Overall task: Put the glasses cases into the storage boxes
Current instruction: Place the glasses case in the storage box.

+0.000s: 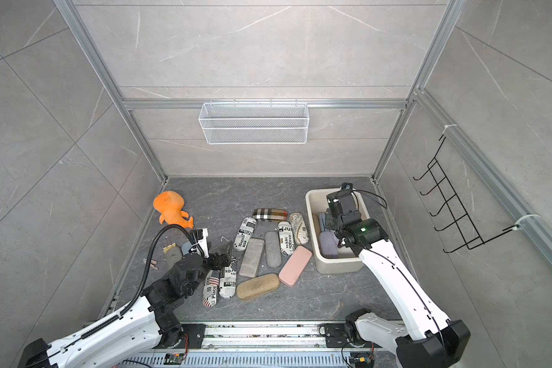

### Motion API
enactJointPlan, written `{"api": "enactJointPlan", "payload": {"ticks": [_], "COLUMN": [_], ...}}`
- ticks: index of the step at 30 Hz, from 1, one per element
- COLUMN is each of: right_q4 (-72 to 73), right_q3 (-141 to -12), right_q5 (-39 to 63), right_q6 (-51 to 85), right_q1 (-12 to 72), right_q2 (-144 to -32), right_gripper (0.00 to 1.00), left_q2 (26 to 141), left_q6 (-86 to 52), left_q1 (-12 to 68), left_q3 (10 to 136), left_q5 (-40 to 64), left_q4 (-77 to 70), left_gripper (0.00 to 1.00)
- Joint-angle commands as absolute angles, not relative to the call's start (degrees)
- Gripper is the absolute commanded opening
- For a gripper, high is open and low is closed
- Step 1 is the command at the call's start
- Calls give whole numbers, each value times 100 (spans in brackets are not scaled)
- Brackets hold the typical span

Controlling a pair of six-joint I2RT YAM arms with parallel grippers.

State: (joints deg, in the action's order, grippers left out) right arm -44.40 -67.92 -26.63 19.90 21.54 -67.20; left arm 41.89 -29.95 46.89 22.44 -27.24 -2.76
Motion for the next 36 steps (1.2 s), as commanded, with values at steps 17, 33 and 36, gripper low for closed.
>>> {"api": "enactJointPlan", "payload": {"ticks": [17, 33, 36], "right_q4": [-4566, -4513, -4578], "right_q3": [-6171, -6302, -6506], "right_q5": [-2194, -1890, -1739], "right_q6": [2067, 1978, 1980], "right_q1": [2128, 2127, 2127], "right_q2": [-8044, -8182, -8039], "right_gripper": [28, 43, 53], "left_q2": [4370, 4587, 4564], "left_q6": [-3112, -2991, -2950], "left_q1": [4695, 4698, 4694], "left_q3": [2747, 2961, 2998], "left_q5": [-2865, -2802, -2845], "left_q4": [204, 404, 468], "left_gripper": [93, 93, 94]}}
